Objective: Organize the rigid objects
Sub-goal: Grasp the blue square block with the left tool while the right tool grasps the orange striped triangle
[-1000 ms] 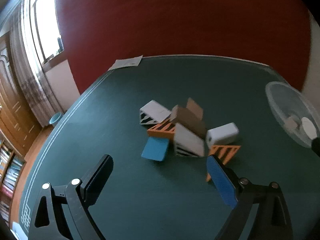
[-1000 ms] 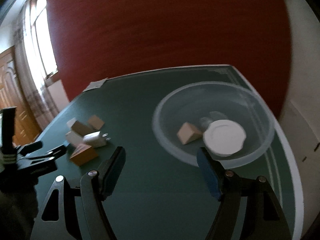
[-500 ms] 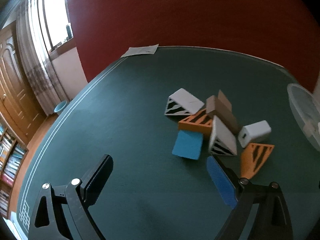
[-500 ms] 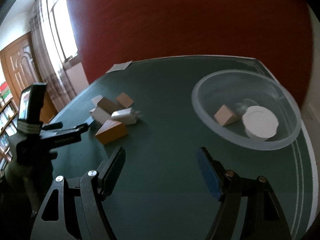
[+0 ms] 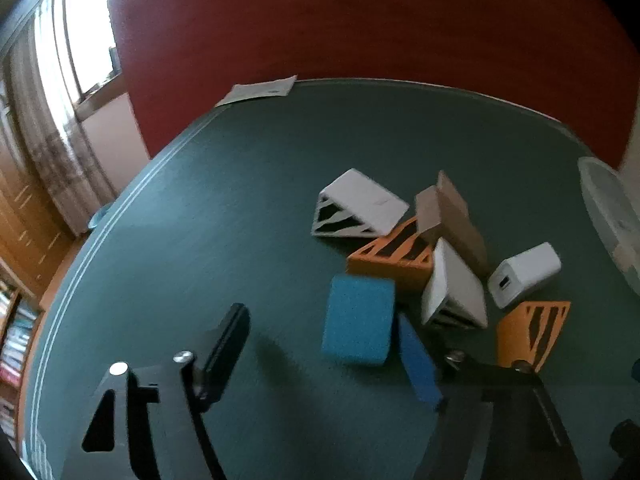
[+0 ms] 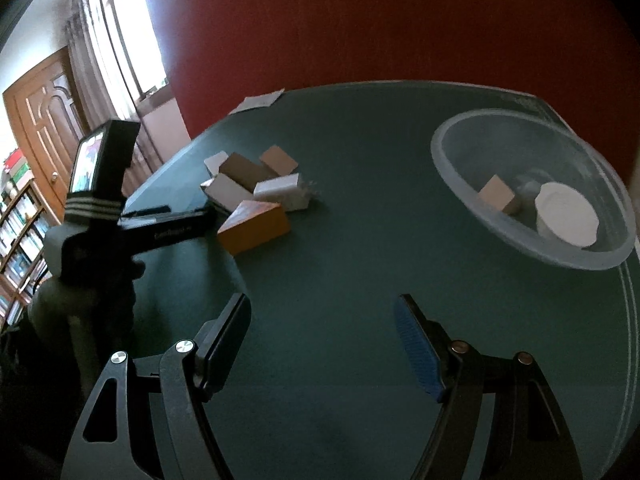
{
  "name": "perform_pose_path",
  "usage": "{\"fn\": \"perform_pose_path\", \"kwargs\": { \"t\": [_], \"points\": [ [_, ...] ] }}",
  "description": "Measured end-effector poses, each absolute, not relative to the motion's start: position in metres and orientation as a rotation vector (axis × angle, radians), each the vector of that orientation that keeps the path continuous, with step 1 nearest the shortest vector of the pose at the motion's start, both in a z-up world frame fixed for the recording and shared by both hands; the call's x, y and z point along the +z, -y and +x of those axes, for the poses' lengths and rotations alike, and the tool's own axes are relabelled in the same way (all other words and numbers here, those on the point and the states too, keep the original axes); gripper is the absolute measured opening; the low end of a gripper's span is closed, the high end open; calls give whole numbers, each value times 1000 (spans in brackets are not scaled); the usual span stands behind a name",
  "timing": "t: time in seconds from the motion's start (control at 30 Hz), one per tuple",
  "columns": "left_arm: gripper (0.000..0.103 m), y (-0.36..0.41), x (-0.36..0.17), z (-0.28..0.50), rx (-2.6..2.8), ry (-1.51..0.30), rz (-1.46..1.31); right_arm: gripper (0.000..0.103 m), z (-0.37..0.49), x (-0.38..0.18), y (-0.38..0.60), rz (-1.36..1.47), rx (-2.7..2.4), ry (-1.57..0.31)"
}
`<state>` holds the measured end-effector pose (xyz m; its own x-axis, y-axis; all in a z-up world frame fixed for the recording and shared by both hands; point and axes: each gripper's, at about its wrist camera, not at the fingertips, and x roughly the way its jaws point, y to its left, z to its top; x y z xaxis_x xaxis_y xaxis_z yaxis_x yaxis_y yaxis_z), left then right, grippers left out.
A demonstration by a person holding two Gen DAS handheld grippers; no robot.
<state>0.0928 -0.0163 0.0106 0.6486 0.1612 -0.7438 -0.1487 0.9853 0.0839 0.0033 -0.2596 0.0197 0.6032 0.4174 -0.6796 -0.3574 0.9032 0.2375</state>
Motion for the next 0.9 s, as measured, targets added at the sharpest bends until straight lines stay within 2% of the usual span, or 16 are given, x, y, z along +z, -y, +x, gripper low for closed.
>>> {"fn": "perform_pose_path", "kwargs": {
  "t": [0.1,0.13,0.6,0.7,0.73,0.8,0.83,0.9],
  "points": [
    [45,20,12,95,109,-847,8,75,6,18,255,95,453,-833],
    [33,23,12,95,79,-846,10,75,7,18,253,97,454,-836],
    [31,-5,12,71,-8,-838,-85,75,45,29,198,104,491,-868],
    [35,-4,13,65,-20,-838,-84,75,56,27,188,112,495,-876],
    [41,-4,13,65,-25,-837,-81,75,59,26,185,106,488,-879],
    [62,-4,13,63,-29,-838,-85,75,66,24,178,93,484,-887],
    [78,-7,13,66,-22,-840,-91,75,68,23,176,86,480,-891],
    [80,-14,13,65,-14,-846,-125,75,72,21,171,67,477,-893]
  ]
}}
